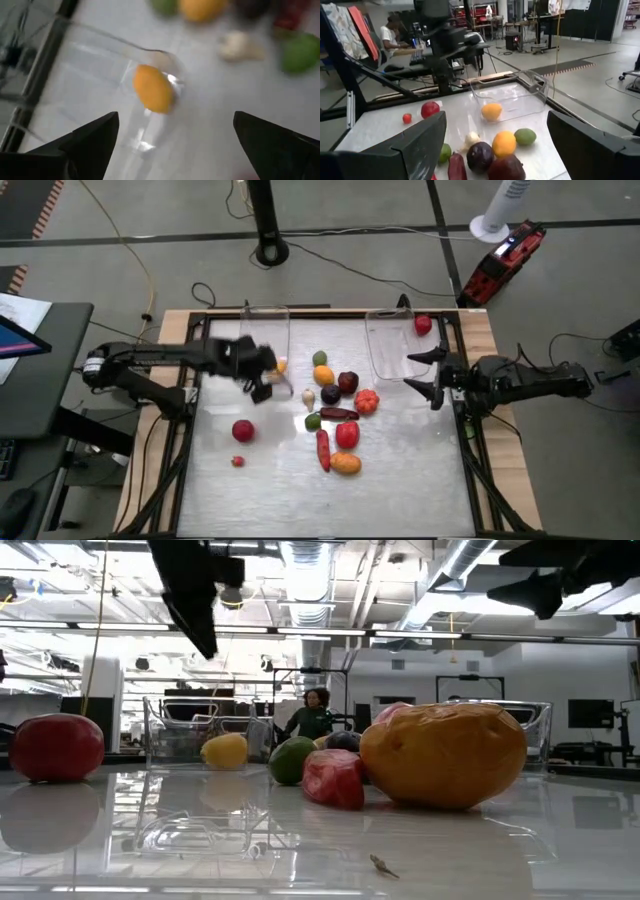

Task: Sort produce into baskets
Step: Put the bottom red tomato into the left transparent bin

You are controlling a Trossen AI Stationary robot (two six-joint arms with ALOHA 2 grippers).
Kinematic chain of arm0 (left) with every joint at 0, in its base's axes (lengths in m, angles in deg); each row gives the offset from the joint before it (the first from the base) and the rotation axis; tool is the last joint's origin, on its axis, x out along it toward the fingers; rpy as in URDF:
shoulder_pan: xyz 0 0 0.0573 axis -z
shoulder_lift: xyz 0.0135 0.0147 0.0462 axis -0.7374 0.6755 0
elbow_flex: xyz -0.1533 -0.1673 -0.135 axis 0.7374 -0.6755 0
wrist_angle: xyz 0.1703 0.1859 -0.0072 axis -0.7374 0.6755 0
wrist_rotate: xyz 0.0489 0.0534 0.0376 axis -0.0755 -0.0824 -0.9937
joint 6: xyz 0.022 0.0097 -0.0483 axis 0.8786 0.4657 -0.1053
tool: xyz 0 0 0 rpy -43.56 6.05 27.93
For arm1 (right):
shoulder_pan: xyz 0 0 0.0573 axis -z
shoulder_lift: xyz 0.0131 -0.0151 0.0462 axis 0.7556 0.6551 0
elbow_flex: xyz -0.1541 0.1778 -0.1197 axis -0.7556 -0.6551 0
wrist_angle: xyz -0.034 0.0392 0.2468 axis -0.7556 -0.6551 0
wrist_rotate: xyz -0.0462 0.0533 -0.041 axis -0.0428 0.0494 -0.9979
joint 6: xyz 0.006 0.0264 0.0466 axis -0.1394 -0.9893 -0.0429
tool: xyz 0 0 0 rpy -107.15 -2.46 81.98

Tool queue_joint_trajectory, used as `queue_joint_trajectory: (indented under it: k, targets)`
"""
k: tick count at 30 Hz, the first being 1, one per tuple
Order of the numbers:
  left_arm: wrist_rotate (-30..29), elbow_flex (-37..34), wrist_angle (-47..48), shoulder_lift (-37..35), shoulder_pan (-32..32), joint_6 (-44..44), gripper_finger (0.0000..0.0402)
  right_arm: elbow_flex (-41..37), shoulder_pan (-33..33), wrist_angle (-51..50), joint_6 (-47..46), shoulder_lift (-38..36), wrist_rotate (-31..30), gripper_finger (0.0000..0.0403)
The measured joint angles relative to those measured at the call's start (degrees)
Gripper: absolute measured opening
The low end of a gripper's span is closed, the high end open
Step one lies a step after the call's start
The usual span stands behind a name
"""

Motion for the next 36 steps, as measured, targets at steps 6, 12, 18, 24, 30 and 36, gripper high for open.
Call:
queue_joint_trajectory:
  k: [6, 12, 18, 24, 30, 36]
  targets:
    - [-1.2, 0.0, 4.7, 0.2, 15.3, -11.7, 0.0368, 0.0, 0.1, -0.9, -0.4, 0.3, 0.0, 0.0372]
    - [-1.4, -0.9, 6.9, 0.3, 25.6, -23.9, 0.0367, 0.0, 0.1, -0.3, -0.4, 1.1, 0.0, 0.0372]
    - [-0.2, -6.7, 5.7, 0.3, 28.7, -30.8, 0.0367, 0.0, 0.1, 0.7, 1.1, 1.6, 0.0, 0.0372]
    - [3.3, -14.2, -1.1, 0.3, 28.6, -30.1, 0.0367, 0.0, 0.1, 2.1, 2.4, 2.3, 0.0, 0.0372]
    - [7.1, -20.5, -3.9, 0.3, 28.3, -29.9, 0.0367, 0.0, 0.1, 2.4, 2.6, 3.0, 0.0, 0.0372]
    - [9.2, -25.1, -7.9, 0.3, 28.3, -29.9, 0.0367, 0.0, 0.1, 2.2, 2.2, 3.6, 0.0, 0.0372]
